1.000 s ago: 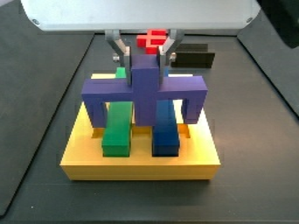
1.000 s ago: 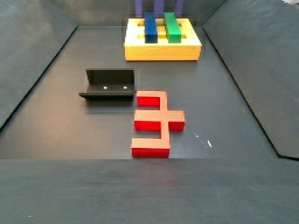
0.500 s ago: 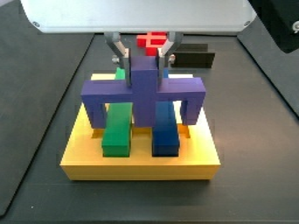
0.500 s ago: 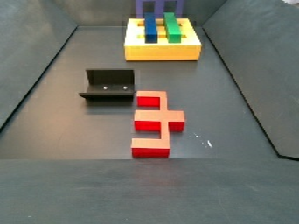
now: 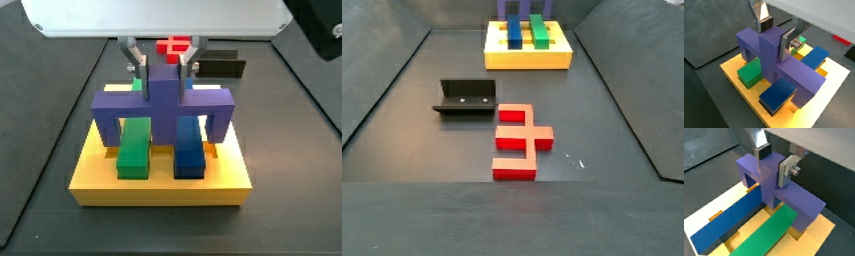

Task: Pick up the purple object. Move up. Move to above the board. Insert the purple object.
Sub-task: Insert the purple object.

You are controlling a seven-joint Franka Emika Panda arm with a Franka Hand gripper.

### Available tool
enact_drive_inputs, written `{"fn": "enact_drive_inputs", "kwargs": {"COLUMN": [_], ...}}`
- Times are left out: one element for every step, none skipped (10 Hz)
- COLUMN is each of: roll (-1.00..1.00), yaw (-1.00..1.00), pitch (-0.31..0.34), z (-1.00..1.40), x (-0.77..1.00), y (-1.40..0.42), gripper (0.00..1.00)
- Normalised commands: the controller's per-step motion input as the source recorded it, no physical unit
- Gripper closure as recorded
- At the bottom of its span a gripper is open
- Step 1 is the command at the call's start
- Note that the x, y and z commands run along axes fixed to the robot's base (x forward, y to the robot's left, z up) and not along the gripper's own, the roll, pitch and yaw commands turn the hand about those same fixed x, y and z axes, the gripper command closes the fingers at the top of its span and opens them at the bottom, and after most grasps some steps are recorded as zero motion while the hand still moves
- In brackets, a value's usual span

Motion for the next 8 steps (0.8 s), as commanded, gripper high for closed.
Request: {"fn": "enact_drive_inputs", "kwargs": {"roll": [0.07,0.01,0.02,0.0,0.0,0.01,0.01,0.01], "yaw": [0.0,-0.03,-0.04,-0.03,0.0,0.0,0.0,0.0], "pitch": [0.0,0.0,0.0,0.0,0.0,0.0,0.0,0.0], "z": [-0.04,0.0,0.0,0.0,-0.1,-0.23,-0.3,-0.33], "x": [-0.06,-0.06,-0.04,-0.03,0.0,0.03,0.0,0.0], "y": [0.0,0.0,0.0,0.0,0.0,0.0,0.0,0.0], "gripper": [1.0,1.0,1.0,1.0,1.0,1.0,1.0,1.0]}}
